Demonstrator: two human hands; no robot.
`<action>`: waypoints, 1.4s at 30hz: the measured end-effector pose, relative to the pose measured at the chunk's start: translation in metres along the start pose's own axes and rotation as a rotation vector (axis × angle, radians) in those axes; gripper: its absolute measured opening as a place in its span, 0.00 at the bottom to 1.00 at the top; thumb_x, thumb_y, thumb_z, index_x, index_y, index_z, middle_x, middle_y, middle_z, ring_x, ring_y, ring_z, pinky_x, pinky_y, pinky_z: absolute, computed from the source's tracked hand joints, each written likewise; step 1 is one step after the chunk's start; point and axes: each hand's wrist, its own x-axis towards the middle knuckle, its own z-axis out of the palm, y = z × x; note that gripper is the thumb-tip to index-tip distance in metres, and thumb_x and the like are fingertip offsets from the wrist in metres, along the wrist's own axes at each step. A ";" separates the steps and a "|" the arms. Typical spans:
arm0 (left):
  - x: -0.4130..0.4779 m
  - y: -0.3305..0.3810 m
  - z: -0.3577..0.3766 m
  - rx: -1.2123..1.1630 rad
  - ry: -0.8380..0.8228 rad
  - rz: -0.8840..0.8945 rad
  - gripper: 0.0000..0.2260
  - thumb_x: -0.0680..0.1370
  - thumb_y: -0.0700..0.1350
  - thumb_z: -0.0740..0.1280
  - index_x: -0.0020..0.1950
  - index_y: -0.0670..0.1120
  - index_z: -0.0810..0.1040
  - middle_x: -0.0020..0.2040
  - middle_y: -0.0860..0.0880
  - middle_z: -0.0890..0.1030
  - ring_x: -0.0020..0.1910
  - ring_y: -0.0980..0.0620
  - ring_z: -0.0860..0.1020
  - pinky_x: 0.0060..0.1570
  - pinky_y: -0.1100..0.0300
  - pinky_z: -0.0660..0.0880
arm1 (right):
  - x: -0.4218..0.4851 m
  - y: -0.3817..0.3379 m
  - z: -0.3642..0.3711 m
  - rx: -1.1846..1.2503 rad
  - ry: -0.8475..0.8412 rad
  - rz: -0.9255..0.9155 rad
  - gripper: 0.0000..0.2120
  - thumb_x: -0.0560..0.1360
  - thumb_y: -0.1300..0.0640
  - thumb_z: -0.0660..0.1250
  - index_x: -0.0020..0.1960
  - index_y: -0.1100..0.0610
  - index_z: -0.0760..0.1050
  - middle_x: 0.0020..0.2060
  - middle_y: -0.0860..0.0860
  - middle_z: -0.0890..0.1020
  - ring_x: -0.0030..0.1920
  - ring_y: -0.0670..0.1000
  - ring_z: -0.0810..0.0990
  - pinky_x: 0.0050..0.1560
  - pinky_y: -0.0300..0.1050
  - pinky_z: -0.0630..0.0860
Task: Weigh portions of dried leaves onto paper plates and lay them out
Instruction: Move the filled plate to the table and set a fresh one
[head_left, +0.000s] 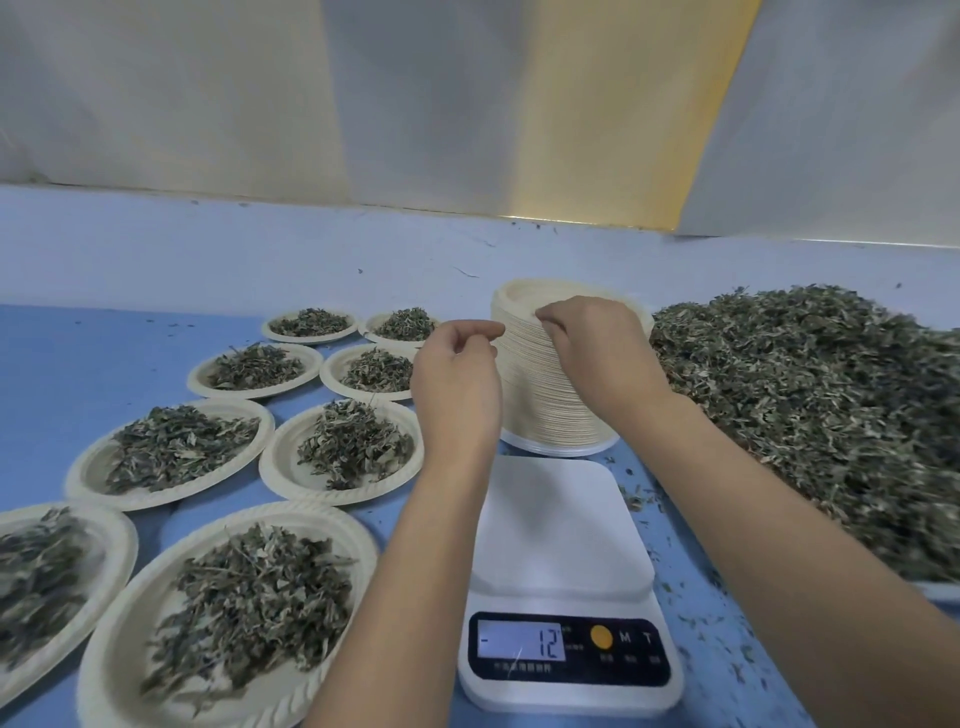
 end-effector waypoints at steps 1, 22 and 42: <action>0.000 0.000 0.000 0.004 0.000 -0.002 0.13 0.75 0.35 0.58 0.41 0.50 0.79 0.45 0.52 0.81 0.40 0.57 0.76 0.43 0.63 0.72 | 0.000 0.000 0.002 0.008 0.018 0.000 0.13 0.80 0.65 0.57 0.55 0.65 0.79 0.51 0.60 0.82 0.53 0.60 0.77 0.54 0.54 0.71; -0.003 -0.002 0.003 -0.013 -0.025 -0.039 0.14 0.76 0.35 0.56 0.40 0.48 0.78 0.45 0.52 0.81 0.42 0.57 0.79 0.43 0.63 0.71 | 0.002 0.001 -0.006 0.246 0.050 0.034 0.12 0.80 0.61 0.61 0.60 0.60 0.79 0.57 0.54 0.82 0.60 0.53 0.78 0.59 0.42 0.69; -0.003 -0.002 0.002 -0.031 -0.015 -0.045 0.14 0.76 0.35 0.57 0.39 0.49 0.78 0.43 0.54 0.80 0.40 0.57 0.78 0.40 0.64 0.70 | 0.002 0.006 0.008 0.084 0.202 -0.053 0.15 0.78 0.70 0.58 0.61 0.65 0.76 0.54 0.60 0.80 0.58 0.61 0.75 0.56 0.46 0.67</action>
